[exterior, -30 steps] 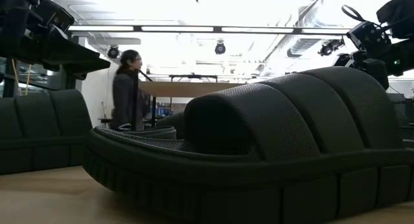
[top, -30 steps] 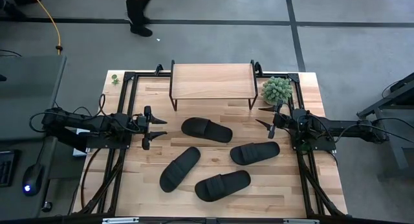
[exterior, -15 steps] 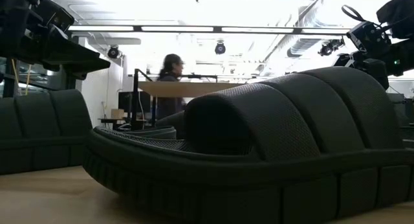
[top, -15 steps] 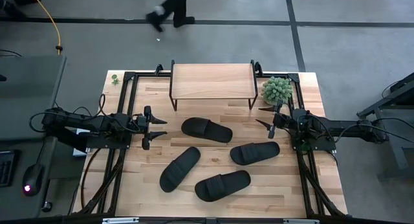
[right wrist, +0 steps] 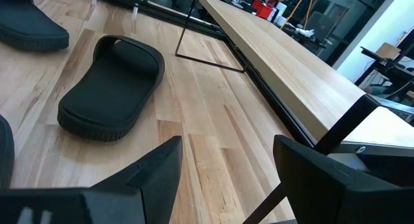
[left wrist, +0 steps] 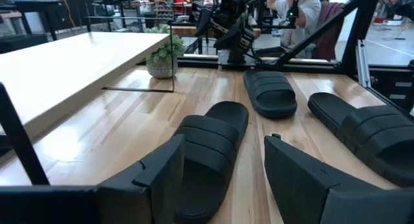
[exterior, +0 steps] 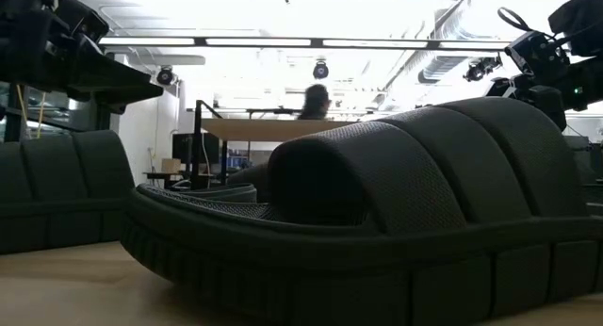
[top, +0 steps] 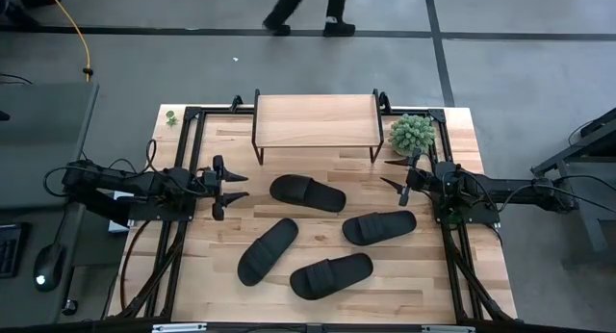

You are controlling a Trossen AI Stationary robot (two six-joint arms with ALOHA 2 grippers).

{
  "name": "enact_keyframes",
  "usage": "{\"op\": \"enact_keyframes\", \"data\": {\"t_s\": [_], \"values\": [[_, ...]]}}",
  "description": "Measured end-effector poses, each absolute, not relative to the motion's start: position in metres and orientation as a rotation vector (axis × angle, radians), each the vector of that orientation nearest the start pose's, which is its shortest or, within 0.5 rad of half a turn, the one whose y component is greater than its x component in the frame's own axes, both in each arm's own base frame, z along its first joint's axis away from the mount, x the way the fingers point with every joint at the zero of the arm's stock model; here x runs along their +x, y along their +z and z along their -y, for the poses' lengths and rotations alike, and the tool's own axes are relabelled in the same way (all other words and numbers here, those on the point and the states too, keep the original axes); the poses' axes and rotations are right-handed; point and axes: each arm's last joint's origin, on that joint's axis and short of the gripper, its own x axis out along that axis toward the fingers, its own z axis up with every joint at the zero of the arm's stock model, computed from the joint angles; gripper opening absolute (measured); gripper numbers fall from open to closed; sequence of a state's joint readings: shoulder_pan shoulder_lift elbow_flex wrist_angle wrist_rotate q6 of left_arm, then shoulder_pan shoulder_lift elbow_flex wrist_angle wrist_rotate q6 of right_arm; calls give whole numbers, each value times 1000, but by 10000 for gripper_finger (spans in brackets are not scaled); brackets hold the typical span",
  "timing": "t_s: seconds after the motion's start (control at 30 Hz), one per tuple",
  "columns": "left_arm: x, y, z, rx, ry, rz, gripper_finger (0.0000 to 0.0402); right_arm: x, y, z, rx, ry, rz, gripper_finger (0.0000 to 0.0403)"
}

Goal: Pick and place slides into the shelf
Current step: Put the black slipper on the shelf

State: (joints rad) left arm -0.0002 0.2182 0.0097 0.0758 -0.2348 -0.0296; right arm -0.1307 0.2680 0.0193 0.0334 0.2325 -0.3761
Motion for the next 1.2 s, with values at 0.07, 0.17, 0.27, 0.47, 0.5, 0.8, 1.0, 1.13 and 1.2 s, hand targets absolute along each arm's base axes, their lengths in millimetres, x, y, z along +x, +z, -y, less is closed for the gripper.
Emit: {"op": "enact_keyframes", "data": {"t_s": [0.07,0.17,0.27,0.47,0.5,0.8,1.0,1.13,1.2], "values": [[110,157,-7,-15,238,-118,198,110,151,21,-379,-317,-281,234],[110,161,-7,-21,241,-72,198,110,151,21,-364,-319,-279,234],[110,167,-7,-27,244,-11,198,110,151,21,-371,-318,-280,234],[110,171,-7,-73,247,35,198,110,151,21,-372,-318,-280,234],[110,171,-7,-103,246,36,198,110,151,21,-371,-318,-280,234],[110,171,-9,-224,309,62,198,110,151,19,39,-275,-209,234],[109,171,-10,-218,330,64,198,110,150,20,82,-315,-204,234],[108,171,-12,-209,421,72,198,110,149,19,116,-318,-213,234],[107,171,-14,-213,518,83,198,110,149,19,117,-318,-213,234]]}}
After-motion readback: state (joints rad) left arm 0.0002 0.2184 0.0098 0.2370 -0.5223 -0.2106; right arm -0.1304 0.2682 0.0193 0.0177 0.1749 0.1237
